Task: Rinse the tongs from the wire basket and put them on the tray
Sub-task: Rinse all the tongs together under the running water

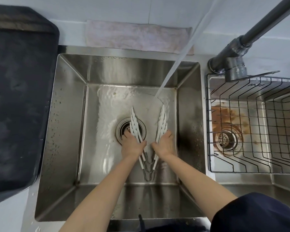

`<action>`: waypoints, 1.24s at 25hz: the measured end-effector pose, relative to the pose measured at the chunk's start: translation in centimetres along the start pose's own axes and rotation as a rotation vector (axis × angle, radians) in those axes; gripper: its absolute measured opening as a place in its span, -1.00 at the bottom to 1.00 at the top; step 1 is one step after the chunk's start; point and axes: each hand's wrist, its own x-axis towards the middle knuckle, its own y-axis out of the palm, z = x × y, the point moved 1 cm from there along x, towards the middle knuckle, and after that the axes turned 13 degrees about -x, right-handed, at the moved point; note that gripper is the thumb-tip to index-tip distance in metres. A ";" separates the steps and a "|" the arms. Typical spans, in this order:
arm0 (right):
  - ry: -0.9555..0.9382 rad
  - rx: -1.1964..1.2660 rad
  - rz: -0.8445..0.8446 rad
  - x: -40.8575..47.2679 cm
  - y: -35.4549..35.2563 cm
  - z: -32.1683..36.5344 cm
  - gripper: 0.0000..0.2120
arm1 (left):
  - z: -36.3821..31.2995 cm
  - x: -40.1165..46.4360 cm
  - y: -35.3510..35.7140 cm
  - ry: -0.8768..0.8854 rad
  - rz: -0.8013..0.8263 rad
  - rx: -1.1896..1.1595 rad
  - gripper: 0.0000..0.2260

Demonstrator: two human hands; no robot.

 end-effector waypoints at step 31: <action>-0.604 0.642 -0.206 -5.8 -13.9 5.2 -0.91 | -8.4 -4.0 -5.7 0.071 0.370 -1.138 -0.70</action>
